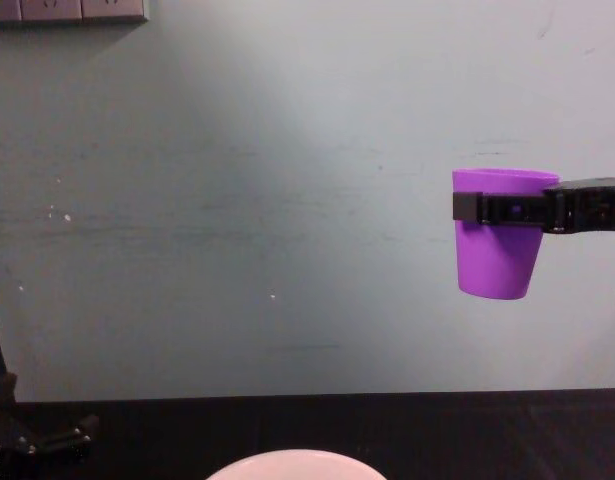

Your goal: Pick up the cup and pour the mung beans from the cup into the bowl.

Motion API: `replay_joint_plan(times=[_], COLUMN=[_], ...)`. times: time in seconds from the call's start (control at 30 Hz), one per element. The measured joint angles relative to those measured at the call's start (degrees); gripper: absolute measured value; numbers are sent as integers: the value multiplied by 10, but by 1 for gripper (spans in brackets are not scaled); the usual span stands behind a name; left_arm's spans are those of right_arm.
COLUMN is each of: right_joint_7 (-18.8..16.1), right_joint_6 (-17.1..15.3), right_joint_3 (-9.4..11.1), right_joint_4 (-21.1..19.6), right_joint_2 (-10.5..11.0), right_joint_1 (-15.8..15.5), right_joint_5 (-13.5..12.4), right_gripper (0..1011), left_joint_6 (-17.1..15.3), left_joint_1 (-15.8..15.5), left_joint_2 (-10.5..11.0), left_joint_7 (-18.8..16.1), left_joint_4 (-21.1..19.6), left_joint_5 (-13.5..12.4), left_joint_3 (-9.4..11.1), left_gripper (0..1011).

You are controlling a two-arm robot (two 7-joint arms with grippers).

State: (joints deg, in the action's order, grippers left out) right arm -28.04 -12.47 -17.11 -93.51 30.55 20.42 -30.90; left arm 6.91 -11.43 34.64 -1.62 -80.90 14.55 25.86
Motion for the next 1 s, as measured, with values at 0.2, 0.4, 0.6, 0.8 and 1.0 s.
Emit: replay_joint_plan(times=[0.2,0.4,0.6,0.8,1.0], right_joint_7=[0,0,0,0,0], right_joint_6=[0,0,0,0,0], right_joint_3=[0,0,0,0,0], right_joint_4=[0,0,0,0,0], right_joint_2=[0,0,0,0,0], right_joint_1=[0,0,0,0,0], right_joint_5=[0,0,0,0,0], right_gripper=[731,731,731,731,731], left_joint_6=[0,0,0,0,0], left_joint_1=[0,0,0,0,0], left_joint_2=[0,0,0,0,0], left_joint_7=[0,0,0,0,0], left_joint_4=[0,0,0,0,0], left_joint_5=[0,0,0,0,0], left_joint_3=[0,0,0,0,0], left_gripper=[1011,1011,1011,1011,1011])
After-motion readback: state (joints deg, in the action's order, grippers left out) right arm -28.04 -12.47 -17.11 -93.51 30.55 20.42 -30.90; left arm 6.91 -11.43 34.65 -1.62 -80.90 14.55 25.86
